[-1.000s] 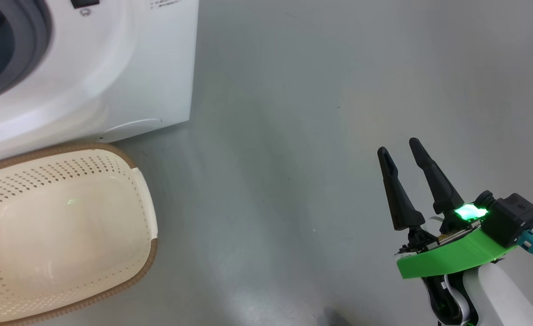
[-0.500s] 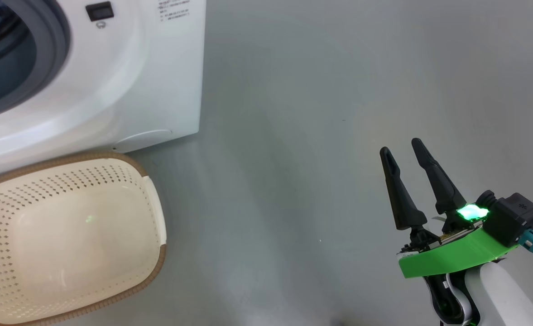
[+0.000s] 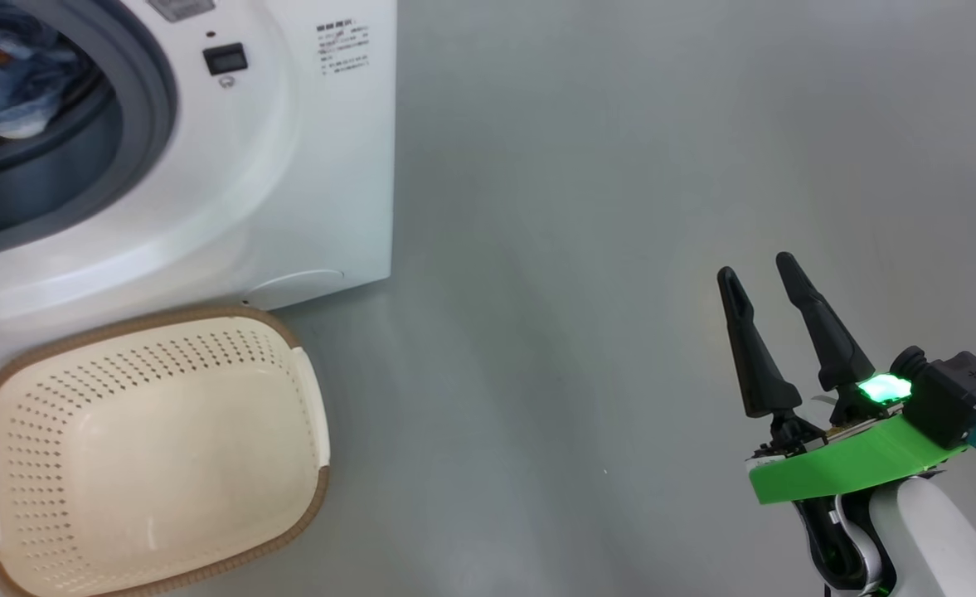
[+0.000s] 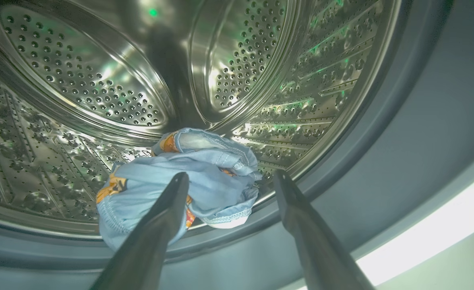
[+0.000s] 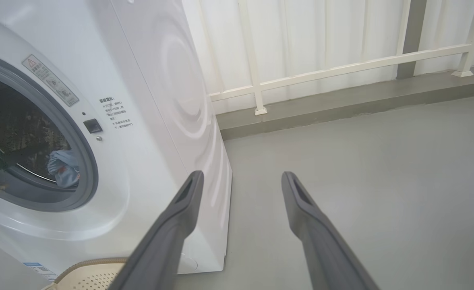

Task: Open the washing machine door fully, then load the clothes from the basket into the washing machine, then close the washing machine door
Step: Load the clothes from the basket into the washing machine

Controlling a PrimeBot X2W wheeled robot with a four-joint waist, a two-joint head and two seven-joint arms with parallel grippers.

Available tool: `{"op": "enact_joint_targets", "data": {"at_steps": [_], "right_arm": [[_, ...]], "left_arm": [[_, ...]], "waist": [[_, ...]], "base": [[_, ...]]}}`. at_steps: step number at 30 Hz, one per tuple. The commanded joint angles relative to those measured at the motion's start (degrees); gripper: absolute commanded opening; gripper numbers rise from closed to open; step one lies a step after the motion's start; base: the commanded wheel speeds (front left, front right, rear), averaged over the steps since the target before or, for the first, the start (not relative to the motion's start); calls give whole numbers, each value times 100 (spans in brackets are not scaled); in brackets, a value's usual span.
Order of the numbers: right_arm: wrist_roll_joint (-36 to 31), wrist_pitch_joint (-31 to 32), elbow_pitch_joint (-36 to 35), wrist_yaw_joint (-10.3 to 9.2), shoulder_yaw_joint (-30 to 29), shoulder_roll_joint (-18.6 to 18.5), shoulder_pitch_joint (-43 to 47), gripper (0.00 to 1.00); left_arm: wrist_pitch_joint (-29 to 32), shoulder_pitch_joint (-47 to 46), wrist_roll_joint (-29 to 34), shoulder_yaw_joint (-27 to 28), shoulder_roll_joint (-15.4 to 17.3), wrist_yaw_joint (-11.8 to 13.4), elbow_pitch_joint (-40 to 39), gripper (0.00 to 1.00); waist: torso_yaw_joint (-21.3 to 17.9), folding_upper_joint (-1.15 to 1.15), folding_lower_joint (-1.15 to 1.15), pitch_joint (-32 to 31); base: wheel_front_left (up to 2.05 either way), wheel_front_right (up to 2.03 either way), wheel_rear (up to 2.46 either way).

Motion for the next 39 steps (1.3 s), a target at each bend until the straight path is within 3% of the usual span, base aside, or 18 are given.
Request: {"op": "enact_joint_targets", "data": {"at_steps": [1,14,23,39], "right_arm": [[131,-46,-111,31,58,-110,95,100],[174,-46,-56,31,-93,-390,188,100],[226,-46,28,31,-167,-562,346,100],[303,-46,69,31,-363,-826,743,100]], "left_arm": [[-95,103,-57,188,254,3,-134,100],[-117,1319,478,1512,143,183,-1315,100],[-118,2651,1129,2595,-268,322,-2202,100],[-118,4455,2334,3656,-1111,287,-3583,100]], "waist": [[85,0,0,-158],[343,0,0,-640],[573,0,0,-1029],[1063,0,0,-1452]], "base": [[0,0,0],[0,0,0],[0,0,0],[0,0,0]]}}
